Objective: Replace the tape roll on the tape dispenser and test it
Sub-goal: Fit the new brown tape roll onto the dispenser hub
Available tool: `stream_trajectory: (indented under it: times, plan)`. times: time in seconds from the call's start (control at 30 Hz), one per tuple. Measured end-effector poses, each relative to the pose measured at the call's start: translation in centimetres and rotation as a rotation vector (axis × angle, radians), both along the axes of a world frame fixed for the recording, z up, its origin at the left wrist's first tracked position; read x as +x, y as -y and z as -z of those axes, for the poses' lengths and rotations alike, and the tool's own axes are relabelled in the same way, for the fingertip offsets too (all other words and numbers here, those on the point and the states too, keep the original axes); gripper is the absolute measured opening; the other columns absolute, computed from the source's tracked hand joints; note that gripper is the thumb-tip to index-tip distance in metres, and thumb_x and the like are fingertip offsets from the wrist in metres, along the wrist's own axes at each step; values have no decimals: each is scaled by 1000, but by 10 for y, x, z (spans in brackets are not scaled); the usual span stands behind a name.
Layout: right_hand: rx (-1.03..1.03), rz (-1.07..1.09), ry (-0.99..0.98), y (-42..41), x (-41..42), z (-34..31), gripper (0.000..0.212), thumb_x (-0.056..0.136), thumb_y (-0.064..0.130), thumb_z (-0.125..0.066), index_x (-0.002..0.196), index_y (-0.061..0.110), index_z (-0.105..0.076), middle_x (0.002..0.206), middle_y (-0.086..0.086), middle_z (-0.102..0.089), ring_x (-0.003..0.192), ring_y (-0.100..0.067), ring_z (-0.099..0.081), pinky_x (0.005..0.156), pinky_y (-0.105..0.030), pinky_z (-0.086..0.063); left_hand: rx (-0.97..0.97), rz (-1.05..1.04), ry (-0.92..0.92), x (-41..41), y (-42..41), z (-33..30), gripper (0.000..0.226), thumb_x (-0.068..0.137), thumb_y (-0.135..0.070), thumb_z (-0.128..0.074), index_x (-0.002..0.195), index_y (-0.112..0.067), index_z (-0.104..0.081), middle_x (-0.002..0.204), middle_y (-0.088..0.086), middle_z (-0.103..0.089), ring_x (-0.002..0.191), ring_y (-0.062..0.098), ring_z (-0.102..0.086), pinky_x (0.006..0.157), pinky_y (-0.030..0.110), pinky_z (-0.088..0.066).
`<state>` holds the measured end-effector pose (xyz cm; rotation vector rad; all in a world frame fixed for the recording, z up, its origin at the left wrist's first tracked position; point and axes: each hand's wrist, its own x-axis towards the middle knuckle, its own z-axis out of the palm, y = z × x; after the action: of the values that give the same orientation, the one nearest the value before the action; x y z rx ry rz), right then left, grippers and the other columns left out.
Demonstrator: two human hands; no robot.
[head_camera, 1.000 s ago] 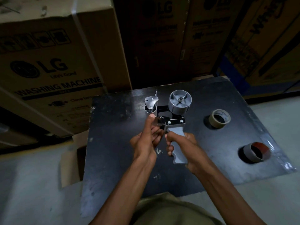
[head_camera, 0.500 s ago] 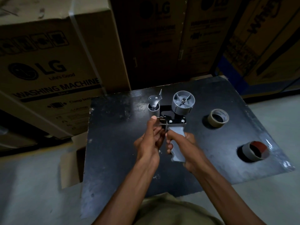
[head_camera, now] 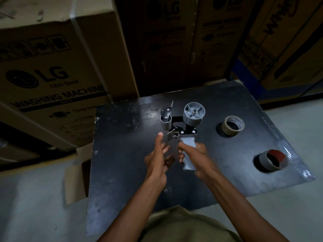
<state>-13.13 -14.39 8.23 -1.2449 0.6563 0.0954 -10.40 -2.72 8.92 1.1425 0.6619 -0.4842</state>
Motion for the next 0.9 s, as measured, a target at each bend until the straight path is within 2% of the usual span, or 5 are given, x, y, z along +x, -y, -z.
stream_trajectory:
  times: [0.07, 0.2, 0.4, 0.67, 0.9]
  plan:
    - [-17, 21, -37, 0, 2, 13, 11, 79, 9, -74, 71, 9, -66, 56, -6, -60, 46, -16, -53, 47, -27, -46, 73, -24, 29, 2, -7, 22, 50, 84, -56, -63, 107, -12, -69, 96, 2, -75, 88, 20, -73, 76, 37, -60]
    - [7, 19, -85, 2, 2, 39, 15, 80, 1, -72, 69, 8, -64, 54, -6, -55, 42, -15, -48, 42, -24, -42, 154, -46, 143, 6, -25, 58, 38, 101, -28, -45, 113, 1, -66, 103, 16, -72, 81, 22, -68, 65, 23, -53]
    - [-32, -30, -134, 7, -1, 87, 10, 68, 10, -77, 70, 12, -68, 60, -9, -57, 46, -18, -49, 47, -30, -43, 340, 5, 259, 7, -41, 95, 25, 100, -13, -46, 105, -1, -68, 87, 10, -70, 75, 19, -64, 54, 15, -49]
    - [-81, -82, -217, 16, -4, 132, 21, 61, 16, -79, 78, 8, -70, 60, -8, -61, 46, -18, -52, 50, -31, -45, 370, 60, 270, 3, -43, 111, 25, 99, -13, -46, 103, -5, -69, 87, 8, -71, 76, 18, -64, 55, 18, -48]
    - [-37, -66, -221, 16, -7, 141, 13, 78, 6, -81, 78, 3, -68, 59, -10, -63, 45, -18, -58, 45, -28, -50, 357, 103, 327, 2, -30, 108, 26, 100, -12, -45, 103, -3, -69, 87, 9, -72, 73, 15, -63, 58, 23, -49]
